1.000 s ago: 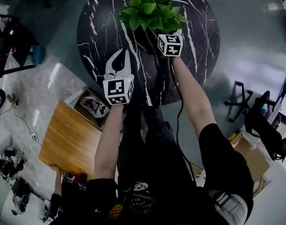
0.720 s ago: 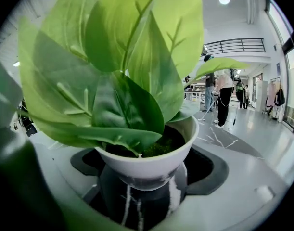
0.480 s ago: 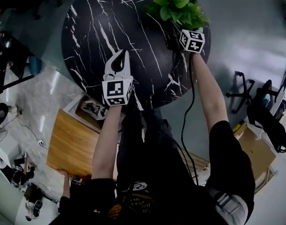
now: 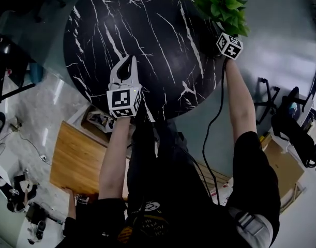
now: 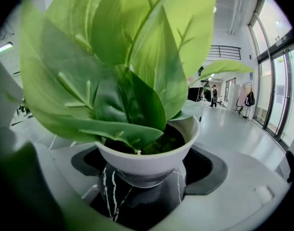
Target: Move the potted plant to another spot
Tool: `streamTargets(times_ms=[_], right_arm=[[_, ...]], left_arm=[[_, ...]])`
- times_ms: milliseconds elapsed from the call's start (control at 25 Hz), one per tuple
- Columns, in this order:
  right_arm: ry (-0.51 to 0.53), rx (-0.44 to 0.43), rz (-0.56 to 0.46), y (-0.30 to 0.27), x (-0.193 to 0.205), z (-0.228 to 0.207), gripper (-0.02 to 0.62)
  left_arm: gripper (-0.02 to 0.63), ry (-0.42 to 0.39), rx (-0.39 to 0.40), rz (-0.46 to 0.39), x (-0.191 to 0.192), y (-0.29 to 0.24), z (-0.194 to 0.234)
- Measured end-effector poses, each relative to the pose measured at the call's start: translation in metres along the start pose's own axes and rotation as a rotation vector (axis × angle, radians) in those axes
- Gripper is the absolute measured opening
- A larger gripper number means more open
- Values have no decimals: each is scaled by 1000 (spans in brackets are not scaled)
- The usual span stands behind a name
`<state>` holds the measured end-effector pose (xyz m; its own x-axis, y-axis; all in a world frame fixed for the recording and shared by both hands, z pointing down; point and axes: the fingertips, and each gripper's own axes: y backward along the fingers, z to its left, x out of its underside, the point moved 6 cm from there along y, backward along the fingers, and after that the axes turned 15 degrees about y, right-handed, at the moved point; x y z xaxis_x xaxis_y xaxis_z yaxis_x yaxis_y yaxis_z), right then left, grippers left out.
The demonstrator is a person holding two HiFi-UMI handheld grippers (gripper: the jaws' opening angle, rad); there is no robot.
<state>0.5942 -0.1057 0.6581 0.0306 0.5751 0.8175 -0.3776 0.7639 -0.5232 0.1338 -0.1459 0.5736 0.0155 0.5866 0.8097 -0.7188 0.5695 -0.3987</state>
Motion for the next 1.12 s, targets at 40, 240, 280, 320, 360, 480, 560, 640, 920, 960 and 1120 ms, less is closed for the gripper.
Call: streamTargets(times_ms=[40,240,280,320,360,480,560,640,920,960,1120], right_arm=[[3,-2,-4,0,-1,2,491],[39,-69,-17,3,-10,36,491],[49,-88,-22,5,-12,48,491],[60,-107,-28,7,-16,61,491],[70,-127,-35,8,-19,76,491],[104,-195,-62,15,-30,129,491],[136,-249,-81,21,-37,169,491],[171,-307,-101,30,-44,211,491],[304,-540,-187,76,-63,374,491],[323,-571,-198,84,-65,396,491],[394,-693,-238,123,-65,479,491]], left_arm=[[5,1,-2,-3,1,2,0],[5,9,-11,-12,4,19,0],[5,13,-17,-15,4,23,1],[4,17,-24,-20,4,28,3],[5,22,-33,-26,4,34,5],[5,40,-72,-38,9,54,18],[5,57,-103,-47,12,70,30],[5,77,-135,-61,15,89,44],[5,161,-272,-132,24,162,91],[5,173,-290,-143,25,172,98],[5,219,-350,-182,31,210,122]])
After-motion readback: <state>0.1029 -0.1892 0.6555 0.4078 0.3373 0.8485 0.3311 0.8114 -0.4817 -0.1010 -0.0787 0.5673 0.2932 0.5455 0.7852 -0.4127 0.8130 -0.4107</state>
